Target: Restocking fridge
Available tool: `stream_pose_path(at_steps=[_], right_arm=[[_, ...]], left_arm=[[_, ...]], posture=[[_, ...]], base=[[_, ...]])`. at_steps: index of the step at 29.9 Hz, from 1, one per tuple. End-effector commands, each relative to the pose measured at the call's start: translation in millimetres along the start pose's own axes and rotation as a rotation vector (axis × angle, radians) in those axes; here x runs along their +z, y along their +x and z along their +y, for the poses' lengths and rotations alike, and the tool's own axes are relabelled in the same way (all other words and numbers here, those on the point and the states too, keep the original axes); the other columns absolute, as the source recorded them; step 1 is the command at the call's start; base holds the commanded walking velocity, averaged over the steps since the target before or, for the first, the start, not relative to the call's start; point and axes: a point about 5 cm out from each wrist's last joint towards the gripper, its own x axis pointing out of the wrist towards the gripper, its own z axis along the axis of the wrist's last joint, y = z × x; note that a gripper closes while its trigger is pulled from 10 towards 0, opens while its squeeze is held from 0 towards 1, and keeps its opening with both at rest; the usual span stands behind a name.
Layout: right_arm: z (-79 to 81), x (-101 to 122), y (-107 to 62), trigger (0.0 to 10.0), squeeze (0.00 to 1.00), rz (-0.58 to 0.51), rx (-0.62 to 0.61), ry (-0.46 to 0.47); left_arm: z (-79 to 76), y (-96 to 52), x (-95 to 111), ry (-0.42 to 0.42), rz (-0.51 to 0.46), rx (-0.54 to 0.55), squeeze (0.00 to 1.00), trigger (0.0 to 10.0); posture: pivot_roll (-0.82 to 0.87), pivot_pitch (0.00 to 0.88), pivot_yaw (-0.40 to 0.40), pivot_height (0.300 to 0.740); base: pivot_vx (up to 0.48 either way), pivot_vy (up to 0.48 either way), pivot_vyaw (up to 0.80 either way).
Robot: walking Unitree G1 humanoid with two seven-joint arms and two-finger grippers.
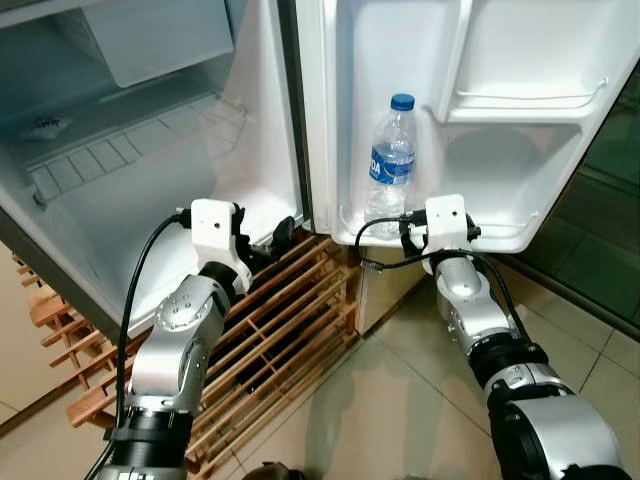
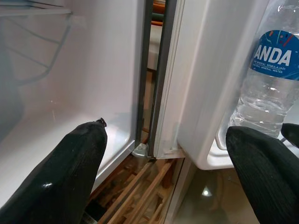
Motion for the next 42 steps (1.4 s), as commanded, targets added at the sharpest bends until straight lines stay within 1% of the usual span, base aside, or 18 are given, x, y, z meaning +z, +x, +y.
stream_pose_path(at_steps=[1,6,7,8,10,13,19,24,27,28,30,33,37,38,39,40,41,42], right_arm=[[-0.1,10,4.3,10.0,0.0,-0.031,-0.006,0.007],[-1.9,21,8.9,10.0,0.0,-0.058,-0.017,0.02],[0.4,28,11.6,10.0,0.0,-0.073,-0.011,0.043],[0.4,28,11.6,10.0,0.0,-0.073,-0.011,0.043],[4.2,33,13.7,10.0,0.0,-0.076,0.0,0.078],[7.8,33,14.6,10.0,0.0,-0.059,0.009,0.105],[8.0,25,11.6,10.0,0.0,-0.045,0.003,0.127],[10.1,6,0.8,10.0,0.0,-0.023,-0.01,0.157],[10.7,1,-3.0,10.0,0.0,-0.019,-0.015,0.163],[13.9,-9,-13.3,10.0,0.0,-0.015,-0.009,0.173],[18.4,-14,-21.6,10.0,0.0,-0.019,0.007,0.185],[23.9,-12,-25.4,10.0,0.0,-0.034,0.036,0.203],[29.4,-4,-24.3,10.0,0.0,-0.062,0.07,0.216],[28.4,-2,-23.7,10.0,0.0,-0.066,0.069,0.219],[23.4,3,-25.5,10.0,0.0,-0.079,0.057,0.227],[23.4,3,-25.5,10.0,0.0,-0.079,0.057,0.227],[15.2,7,-32.4,10.0,0.0,-0.104,0.042,0.232],[11.8,8,-36.3,10.0,0.0,-0.115,0.037,0.231]], left_arm=[[1.3,-1.7,2,0.005,0.001,0.001,0.0,10.0],[1.2,-2.0,1,0.005,0.003,0.0,0.0,10.0],[0.9,-1.9,1,0.005,0.004,-0.001,0.0,10.0],[0.9,-1.9,1,0.005,0.004,-0.001,0.0,10.0],[0.5,-1.8,1,0.004,0.006,-0.001,0.0,10.0],[-0.2,-1.7,1,0.002,0.006,-0.001,0.0,10.0],[-0.7,-1.9,0,0.001,0.004,0.001,0.0,10.0],[0.3,-2.0,1,0.001,0.0,0.005,0.0,10.0],[0.7,-2.0,1,0.002,-0.001,0.005,0.0,10.0],[1.0,-1.7,1,0.002,-0.002,0.005,0.0,10.0],[1.0,-1.1,1,0.001,-0.002,0.004,0.0,10.0],[0.8,-0.2,1,0.001,-0.001,0.001,0.0,10.0],[-0.8,1.6,1,0.0,-0.002,-0.005,0.0,10.0],[-1.3,2.1,1,0.001,-0.003,-0.007,0.0,10.0],[-1.6,2.7,2,-0.001,-0.006,-0.009,0.0,10.0],[-1.6,2.7,2,-0.001,-0.006,-0.009,0.0,10.0],[-1.5,2.0,3,-0.003,-0.011,-0.01,0.0,10.0],[-1.4,1.3,3,-0.004,-0.013,-0.01,0.0,10.0]], posture=[[0.01,0.0,0.105,0.74],[0.01,0.0,0.106,0.74],[0.01,0.0,0.104,0.74],[0.01,0.0,0.104,0.74],[0.01,0.0,0.102,0.74],[0.02,0.0,0.099,0.74],[0.02,0.0,0.089,0.74],[0.02,0.0,0.083,0.74],[0.02,0.0,0.083,0.74],[0.01,0.0,0.083,0.74],[0.01,0.0,0.086,0.74],[0.0,0.0,0.089,0.74],[0.0,0.0,0.092,0.74],[0.0,0.0,0.091,0.74],[0.0,0.0,0.088,0.74],[0.0,0.0,0.088,0.74],[0.0,0.0,0.085,0.74],[0.0,0.0,0.085,0.74]], base=[[0.0,0.0,0.0],[0.0,0.0,0.0],[0.0,0.0,0.0],[0.0,0.0,0.0],[0.0,0.0,0.0],[0.0,0.0,0.0],[0.0,0.0,0.0],[0.0,0.0,0.0],[0.0,0.0,0.0],[0.0,0.0,0.0],[0.0,0.0,0.0],[0.0,0.0,0.0],[0.0,0.0,0.0],[0.0,0.0,0.0],[0.0,0.0,0.0],[0.0,0.0,0.0],[0.0,0.0,0.0],[0.0,0.0,0.0]])
